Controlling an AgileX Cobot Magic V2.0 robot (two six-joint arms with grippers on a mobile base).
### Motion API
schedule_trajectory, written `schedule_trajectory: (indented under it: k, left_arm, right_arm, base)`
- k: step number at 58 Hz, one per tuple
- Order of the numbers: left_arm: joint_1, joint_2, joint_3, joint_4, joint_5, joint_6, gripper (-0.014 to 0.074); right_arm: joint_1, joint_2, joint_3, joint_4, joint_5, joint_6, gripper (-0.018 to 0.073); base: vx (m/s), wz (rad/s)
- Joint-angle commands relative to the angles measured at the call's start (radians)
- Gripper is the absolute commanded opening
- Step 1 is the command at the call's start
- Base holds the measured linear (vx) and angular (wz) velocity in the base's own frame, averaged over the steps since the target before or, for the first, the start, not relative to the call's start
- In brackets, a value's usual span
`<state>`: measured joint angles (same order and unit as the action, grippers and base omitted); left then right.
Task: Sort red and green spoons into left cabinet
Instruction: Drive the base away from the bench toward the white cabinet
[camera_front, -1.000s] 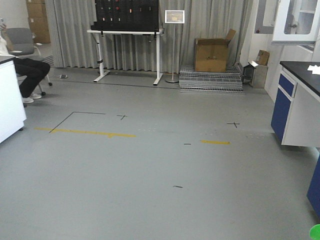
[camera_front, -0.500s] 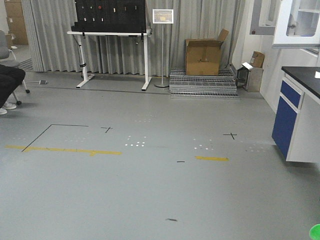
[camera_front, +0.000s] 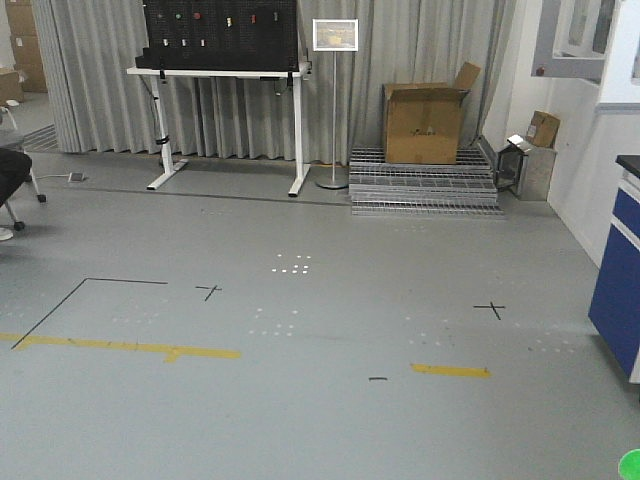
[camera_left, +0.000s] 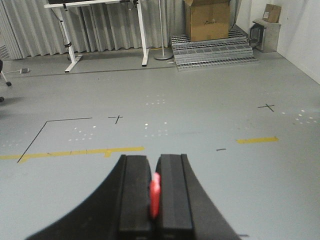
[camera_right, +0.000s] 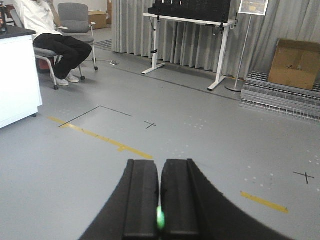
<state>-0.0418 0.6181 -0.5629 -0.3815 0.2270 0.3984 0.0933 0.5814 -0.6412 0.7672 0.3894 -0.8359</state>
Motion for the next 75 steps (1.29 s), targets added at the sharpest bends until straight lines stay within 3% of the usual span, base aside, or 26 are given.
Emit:
schedule_trajectory:
  k: [1, 75]
  left_arm:
    - [-0.007, 0.000, -0.028, -0.016, -0.079, -0.002, -0.0003]
    - [-0.007, 0.005, -0.029, -0.016, -0.074, -0.002, -0.0003]
  right_arm:
    - [-0.006, 0.002, -0.027, 0.020, -0.059, -0.001, -0.0004]
    - [-0.006, -0.003, -0.027, 0.020, -0.060, -0.001, -0.0004]
  base:
    - [0.66, -0.01]
    - [0.65, 0.00]
